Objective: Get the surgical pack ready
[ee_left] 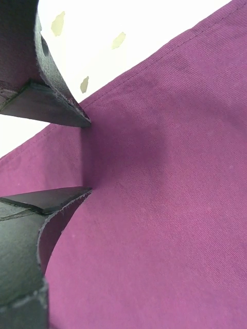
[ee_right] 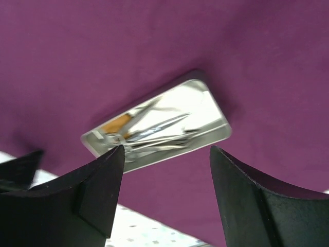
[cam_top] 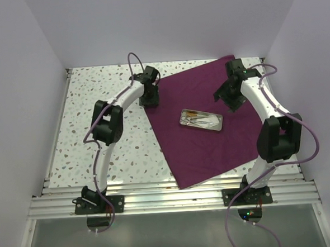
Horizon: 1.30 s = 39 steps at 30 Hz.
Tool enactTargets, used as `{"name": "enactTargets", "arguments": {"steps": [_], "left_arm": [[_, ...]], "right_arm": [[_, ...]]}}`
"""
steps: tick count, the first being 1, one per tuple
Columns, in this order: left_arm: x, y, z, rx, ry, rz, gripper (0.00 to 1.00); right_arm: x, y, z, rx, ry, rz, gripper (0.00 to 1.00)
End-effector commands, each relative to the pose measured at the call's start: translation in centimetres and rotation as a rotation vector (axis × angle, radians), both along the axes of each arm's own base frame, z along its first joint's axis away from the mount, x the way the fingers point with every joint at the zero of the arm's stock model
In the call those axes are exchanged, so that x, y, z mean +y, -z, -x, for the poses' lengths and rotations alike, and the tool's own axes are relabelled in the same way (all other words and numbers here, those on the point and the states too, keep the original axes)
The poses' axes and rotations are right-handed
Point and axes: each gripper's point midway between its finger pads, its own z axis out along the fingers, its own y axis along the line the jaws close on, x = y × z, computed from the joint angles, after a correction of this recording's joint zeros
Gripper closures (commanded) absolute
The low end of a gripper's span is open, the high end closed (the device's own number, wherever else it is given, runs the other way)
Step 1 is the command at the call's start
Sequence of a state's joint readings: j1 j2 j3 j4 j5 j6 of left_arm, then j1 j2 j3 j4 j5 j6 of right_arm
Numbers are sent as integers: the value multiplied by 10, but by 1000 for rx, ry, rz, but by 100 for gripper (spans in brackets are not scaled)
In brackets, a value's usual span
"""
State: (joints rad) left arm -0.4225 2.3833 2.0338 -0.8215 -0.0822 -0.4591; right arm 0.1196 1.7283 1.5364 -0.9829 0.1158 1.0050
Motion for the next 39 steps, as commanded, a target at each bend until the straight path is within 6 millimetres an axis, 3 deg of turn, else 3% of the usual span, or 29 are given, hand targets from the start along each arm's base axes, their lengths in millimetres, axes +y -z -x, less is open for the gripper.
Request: {"name": "enactTargets", "arguments": {"steps": [1, 6, 8, 9, 10, 11, 12, 14, 15, 17, 18, 20, 21, 23, 27, 30, 31, 39], "left_arm": [[45, 37, 22, 99, 19, -252, 45], [70, 56, 35, 156, 2, -381, 45], [90, 68, 53, 240, -36, -407, 45], [94, 67, 53, 247, -58, -395, 45], [105, 76, 67, 293, -72, -402, 46], [110, 70, 69, 289, -96, -387, 46], [127, 79, 86, 338, -122, -392, 46], [141, 67, 86, 302, -158, -380, 46], [159, 71, 100, 335, -185, -396, 46], [172, 61, 105, 321, -218, -380, 46], [185, 66, 123, 364, -237, -381, 46], [193, 58, 130, 346, -258, -370, 46], [198, 62, 146, 377, -262, -377, 46], [200, 56, 154, 368, -278, -368, 46], [195, 54, 186, 407, -295, -318, 46], [187, 30, 186, 344, -315, -256, 46], [187, 25, 186, 331, -323, -248, 46], [181, -20, 174, 245, -355, -192, 45]], "right_arm": [[-24, 1, 25, 59, -123, 160, 29], [-25, 11, 23, 80, -166, 171, 29], [-27, 16, 22, 98, -188, 186, 28], [-28, 17, 20, 100, -195, 194, 28], [-30, 18, 19, 103, -217, 209, 29], [-32, 18, 17, 103, -229, 220, 28], [-33, 23, 15, 112, -244, 222, 28], [-29, 24, 9, 114, -319, 219, 28], [-28, 29, 9, 131, -344, 218, 28], [-23, 32, 5, 126, -436, 207, 28], [-17, 34, 3, 115, -474, 180, 28], [-8, 37, 1, 98, -563, 160, 28], [3, 38, 2, 84, -620, 115, 28], [17, 40, 0, 69, -660, 72, 28], [64, 34, -3, 14, -826, 10, 27], [106, 32, -6, -3, -930, -24, 27], [117, 41, -5, 17, -951, -30, 27], [132, 66, -17, 75, -947, -9, 29]]}}
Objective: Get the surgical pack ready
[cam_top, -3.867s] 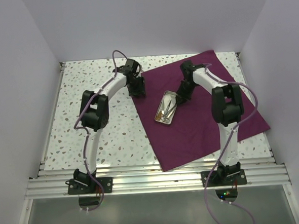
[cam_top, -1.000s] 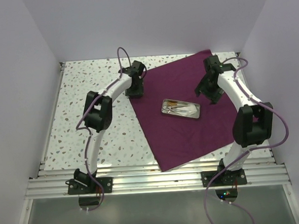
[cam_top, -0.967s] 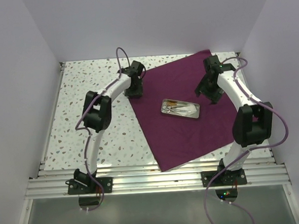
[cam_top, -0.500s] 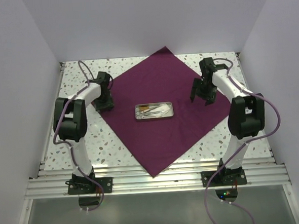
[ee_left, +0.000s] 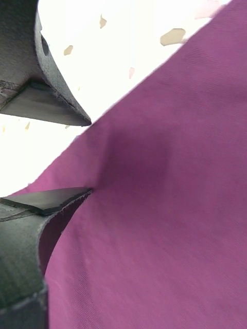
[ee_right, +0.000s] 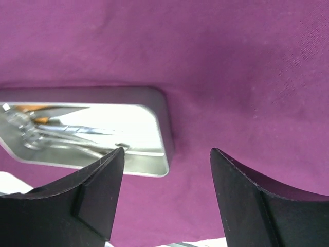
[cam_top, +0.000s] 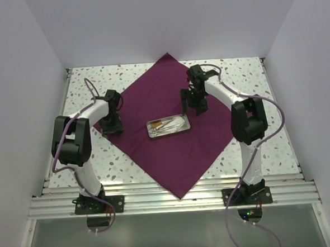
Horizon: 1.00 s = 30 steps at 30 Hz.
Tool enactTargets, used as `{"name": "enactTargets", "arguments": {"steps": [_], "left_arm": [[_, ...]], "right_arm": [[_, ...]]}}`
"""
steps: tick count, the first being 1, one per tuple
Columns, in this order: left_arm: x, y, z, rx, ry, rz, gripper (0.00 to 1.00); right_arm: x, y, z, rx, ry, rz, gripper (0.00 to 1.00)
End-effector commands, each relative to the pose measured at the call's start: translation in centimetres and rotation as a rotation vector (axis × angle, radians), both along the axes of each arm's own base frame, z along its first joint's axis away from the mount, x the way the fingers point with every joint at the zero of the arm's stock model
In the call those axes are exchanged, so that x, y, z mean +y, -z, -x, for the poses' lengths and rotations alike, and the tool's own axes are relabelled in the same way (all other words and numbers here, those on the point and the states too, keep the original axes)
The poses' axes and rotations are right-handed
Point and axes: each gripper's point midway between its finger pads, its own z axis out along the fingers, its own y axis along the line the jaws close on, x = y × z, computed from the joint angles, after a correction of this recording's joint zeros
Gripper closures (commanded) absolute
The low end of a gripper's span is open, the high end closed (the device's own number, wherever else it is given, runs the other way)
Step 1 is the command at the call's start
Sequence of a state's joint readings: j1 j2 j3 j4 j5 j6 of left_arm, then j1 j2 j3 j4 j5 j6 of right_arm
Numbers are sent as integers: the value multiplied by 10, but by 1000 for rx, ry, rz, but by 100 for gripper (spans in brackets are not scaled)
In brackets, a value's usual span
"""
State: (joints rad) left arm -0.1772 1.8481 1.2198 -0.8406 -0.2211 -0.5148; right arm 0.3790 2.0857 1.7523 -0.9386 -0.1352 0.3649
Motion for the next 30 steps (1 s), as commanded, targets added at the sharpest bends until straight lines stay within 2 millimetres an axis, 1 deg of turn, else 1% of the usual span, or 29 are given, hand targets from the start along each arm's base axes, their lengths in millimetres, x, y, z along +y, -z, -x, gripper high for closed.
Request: {"name": "enactTargets", "arguments": {"steps": [1, 2, 4, 5, 6, 8, 10, 13, 14, 16, 17, 19, 20, 23, 25, 26, 27, 30], "left_arm": [[-1, -26, 6, -14, -27, 6, 45], [-2, -32, -3, -41, -25, 11, 45], [-2, -38, -10, -58, -23, 6, 44], [-2, -44, -19, -82, -23, 0, 44], [-2, -43, -21, -76, -23, 0, 44], [-5, -50, -33, -100, -17, 13, 44], [-7, -51, -39, -105, -6, 18, 44], [-13, -62, -53, -135, 2, 42, 45], [-15, -63, -54, -138, 4, 56, 45], [-18, -67, -55, -150, 4, 71, 45], [-19, -69, -55, -154, 3, 75, 45], [-20, -70, -54, -151, 3, 82, 45], [-20, -72, -53, -154, 1, 85, 45], [-20, -78, -52, -168, 1, 89, 45], [-21, -80, -52, -171, 0, 91, 45], [-21, -81, -52, -174, 0, 92, 45], [-20, -82, -51, -172, 1, 91, 45], [-20, -81, -51, -169, -1, 91, 45]], "right_arm": [[-1, -4, -11, -9, -7, -16, 29], [0, -3, -11, -6, -13, -20, 31], [5, 3, -8, 10, -28, -21, 35], [7, 5, -7, 19, -33, -24, 36], [10, 8, -5, 25, -43, -24, 37], [14, 11, -1, 35, -51, -21, 38], [19, 14, 0, 38, -54, -21, 39], [23, 18, 3, 42, -49, -22, 41], [24, 20, 3, 48, -42, -20, 41], [23, 26, 4, 65, -22, -4, 47], [24, 28, 5, 70, -15, 1, 54], [21, 32, 4, 73, 15, 17, 60], [21, 31, 3, 76, 43, 19, 67], [15, 29, 0, 72, 93, 56, 78], [14, 29, -2, 66, 103, 67, 80], [13, 27, -4, 60, 107, 72, 85], [11, 28, -2, 71, 106, 86, 88], [4, 27, -3, 66, 102, 121, 91]]}}
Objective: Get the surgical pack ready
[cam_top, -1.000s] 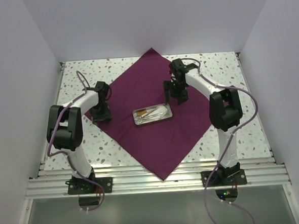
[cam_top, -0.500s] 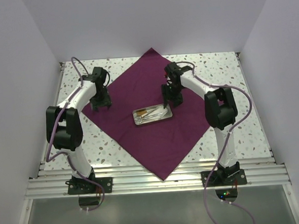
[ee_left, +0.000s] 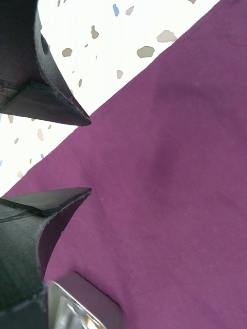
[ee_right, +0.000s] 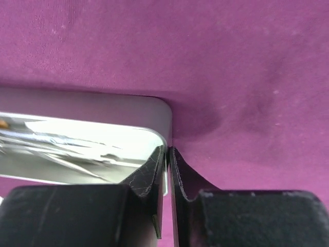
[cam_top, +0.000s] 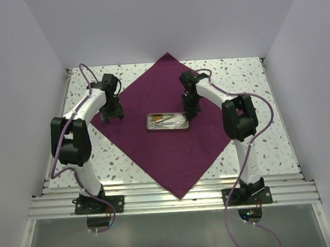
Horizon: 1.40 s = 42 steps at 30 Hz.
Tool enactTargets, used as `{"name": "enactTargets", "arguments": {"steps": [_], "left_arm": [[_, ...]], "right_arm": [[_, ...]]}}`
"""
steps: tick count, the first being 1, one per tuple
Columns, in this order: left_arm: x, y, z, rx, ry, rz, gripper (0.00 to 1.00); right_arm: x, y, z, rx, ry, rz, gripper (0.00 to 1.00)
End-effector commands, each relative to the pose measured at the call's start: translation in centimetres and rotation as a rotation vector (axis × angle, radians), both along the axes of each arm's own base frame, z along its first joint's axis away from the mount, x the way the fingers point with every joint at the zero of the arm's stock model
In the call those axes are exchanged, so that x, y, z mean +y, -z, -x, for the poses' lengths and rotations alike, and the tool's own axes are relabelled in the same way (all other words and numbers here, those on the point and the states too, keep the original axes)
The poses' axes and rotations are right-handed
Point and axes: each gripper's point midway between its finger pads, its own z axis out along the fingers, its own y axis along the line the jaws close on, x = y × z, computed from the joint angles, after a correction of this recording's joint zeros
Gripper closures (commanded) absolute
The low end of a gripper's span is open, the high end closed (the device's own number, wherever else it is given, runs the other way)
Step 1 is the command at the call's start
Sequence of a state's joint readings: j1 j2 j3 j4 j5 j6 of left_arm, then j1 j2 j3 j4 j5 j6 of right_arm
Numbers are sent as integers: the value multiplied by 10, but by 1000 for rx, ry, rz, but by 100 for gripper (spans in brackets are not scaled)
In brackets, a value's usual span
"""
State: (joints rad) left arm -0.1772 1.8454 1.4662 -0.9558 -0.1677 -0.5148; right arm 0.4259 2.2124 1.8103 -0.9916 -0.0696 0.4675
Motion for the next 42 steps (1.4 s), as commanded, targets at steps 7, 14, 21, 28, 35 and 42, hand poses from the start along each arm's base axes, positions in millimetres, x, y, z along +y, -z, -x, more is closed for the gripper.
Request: {"name": "enactTargets", "arguments": {"steps": [7, 14, 21, 28, 35, 42], "left_arm": [[-4, -19, -2, -41, -11, 25, 45], [-3, -16, -2, -31, -3, 20, 45], [-5, -12, 0, -24, 3, 30, 45], [-6, -12, -1, -23, 5, 36, 45], [-5, -11, 0, -23, 6, 33, 45], [-6, -10, 1, -23, 12, 39, 44]], "right_arm": [[-11, -9, -11, -48, 19, 63, 93], [-19, -6, -14, -65, -72, 100, 91], [-22, -6, -16, -75, -123, 118, 92], [-20, -4, -15, -67, -110, 107, 89], [-21, -7, -18, -78, -100, 113, 82], [-21, -12, -22, -85, -114, 121, 70]]}}
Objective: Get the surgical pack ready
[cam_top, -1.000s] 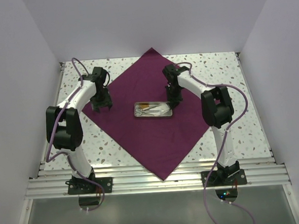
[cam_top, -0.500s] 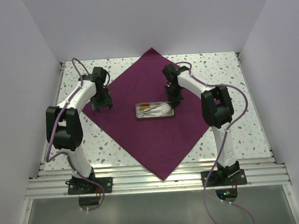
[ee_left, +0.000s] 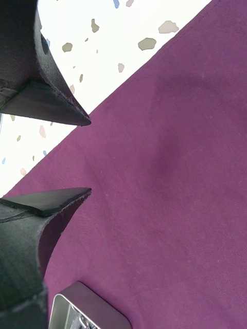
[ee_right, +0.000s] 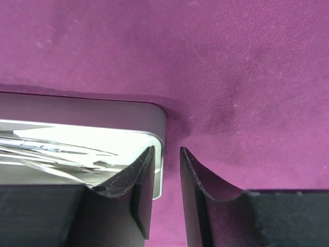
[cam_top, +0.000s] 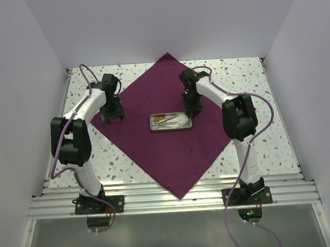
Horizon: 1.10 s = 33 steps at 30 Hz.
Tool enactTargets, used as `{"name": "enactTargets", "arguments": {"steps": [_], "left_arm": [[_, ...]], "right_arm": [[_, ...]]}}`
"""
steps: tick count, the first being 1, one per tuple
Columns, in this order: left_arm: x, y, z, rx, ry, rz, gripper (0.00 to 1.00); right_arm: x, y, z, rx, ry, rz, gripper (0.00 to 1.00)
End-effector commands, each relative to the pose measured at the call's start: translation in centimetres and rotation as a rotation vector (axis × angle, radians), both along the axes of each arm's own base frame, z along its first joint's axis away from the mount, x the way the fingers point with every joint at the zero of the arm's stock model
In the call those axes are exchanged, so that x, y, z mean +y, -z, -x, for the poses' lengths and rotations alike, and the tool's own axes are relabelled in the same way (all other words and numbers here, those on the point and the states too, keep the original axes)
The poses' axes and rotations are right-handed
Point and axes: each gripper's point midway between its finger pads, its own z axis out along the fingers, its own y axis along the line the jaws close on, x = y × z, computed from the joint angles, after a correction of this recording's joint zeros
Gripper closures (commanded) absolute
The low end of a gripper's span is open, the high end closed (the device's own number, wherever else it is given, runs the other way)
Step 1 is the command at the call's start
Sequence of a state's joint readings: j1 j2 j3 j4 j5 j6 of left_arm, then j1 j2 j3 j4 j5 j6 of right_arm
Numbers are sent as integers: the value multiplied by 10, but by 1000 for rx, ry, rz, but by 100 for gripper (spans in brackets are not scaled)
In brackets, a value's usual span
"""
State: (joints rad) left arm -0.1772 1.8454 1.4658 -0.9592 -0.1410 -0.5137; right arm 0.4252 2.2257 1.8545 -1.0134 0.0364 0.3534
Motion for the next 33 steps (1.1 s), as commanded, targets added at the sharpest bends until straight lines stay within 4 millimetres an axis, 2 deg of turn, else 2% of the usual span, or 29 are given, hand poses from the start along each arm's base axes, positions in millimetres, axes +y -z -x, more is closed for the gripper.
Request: {"name": "enactTargets", "arguments": {"steps": [1, 8, 10, 11, 13, 14, 17, 21, 25, 28, 30, 31, 32, 33], "left_arm": [[-2, -11, -1, -32, 5, 16, 44], [-6, -14, -1, -41, 23, 35, 45], [-16, -15, -2, -57, 42, 94, 48], [-20, -9, 3, -44, 49, 117, 53], [-37, -10, 3, -68, 62, 213, 62], [-44, -2, 11, -48, 56, 246, 70], [-69, 8, 13, -49, 87, 325, 83], [-101, 26, 15, 6, 131, 371, 90], [-131, 28, 7, 3, 170, 391, 92], [-139, 34, 3, 24, 172, 401, 94], [-133, 34, 5, 31, 153, 372, 95], [-129, 35, 8, 32, 145, 357, 95], [-126, 32, 9, 26, 139, 347, 95], [-117, 28, 11, 10, 128, 321, 94]], "right_arm": [[-1, -8, -8, -21, -24, 10, 69], [2, -10, -4, -9, -35, -13, 66], [2, -8, -3, -4, -40, -14, 66], [3, -8, -2, 1, -42, -20, 66], [3, -8, -1, 6, -40, -25, 65], [5, -9, -1, 4, -40, -29, 65], [5, -17, 0, -8, -32, -36, 64], [11, -33, 0, -21, -28, -86, 62], [11, -40, 1, -22, -27, -87, 60], [6, -49, 4, -33, -29, -69, 59], [1, -54, 10, -31, -53, -56, 59], [2, -65, 13, -51, -70, -67, 57], [0, -72, 19, -55, -87, -61, 48], [1, -82, 34, -68, -126, -57, 44]]}}
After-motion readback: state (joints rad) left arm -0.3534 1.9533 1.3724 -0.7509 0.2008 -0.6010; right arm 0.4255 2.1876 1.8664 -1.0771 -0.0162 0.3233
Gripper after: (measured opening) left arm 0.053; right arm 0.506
